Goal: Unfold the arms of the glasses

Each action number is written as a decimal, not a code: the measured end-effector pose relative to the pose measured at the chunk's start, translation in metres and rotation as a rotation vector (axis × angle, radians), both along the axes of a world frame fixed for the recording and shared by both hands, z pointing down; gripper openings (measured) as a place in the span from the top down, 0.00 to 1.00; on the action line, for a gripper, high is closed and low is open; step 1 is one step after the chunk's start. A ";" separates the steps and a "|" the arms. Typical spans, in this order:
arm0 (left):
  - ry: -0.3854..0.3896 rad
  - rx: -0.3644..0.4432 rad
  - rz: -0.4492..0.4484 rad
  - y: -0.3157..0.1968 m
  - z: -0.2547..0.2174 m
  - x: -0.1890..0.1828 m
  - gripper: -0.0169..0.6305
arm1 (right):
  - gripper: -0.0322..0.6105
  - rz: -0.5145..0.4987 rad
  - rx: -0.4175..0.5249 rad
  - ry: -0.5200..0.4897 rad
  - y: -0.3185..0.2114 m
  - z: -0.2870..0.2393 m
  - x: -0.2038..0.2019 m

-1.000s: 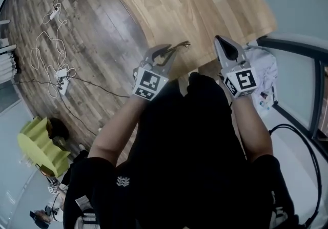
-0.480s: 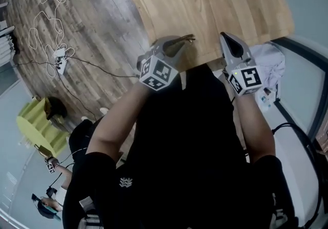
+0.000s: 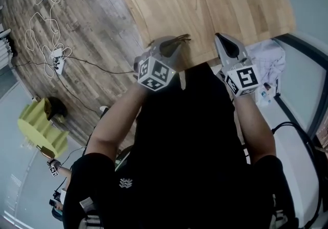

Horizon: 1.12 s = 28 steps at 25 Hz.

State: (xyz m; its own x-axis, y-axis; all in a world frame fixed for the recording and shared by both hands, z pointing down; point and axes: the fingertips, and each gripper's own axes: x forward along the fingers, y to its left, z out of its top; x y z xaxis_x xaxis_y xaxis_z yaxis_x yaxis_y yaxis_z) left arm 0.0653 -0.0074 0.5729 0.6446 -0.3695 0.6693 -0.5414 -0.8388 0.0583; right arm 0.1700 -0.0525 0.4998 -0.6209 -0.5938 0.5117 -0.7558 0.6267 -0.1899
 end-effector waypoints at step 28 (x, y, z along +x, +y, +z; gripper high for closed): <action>-0.026 0.030 -0.014 0.001 0.007 0.000 0.89 | 0.95 -0.168 -0.147 0.025 0.021 0.013 -0.030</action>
State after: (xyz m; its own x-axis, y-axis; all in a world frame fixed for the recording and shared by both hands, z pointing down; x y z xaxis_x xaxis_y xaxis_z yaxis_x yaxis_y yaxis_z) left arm 0.0651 -0.0063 0.5799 0.6220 -0.3980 0.6744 -0.5537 -0.8325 0.0194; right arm 0.1402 -0.0319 0.5129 -0.6904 -0.4015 0.6018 -0.6492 0.7110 -0.2704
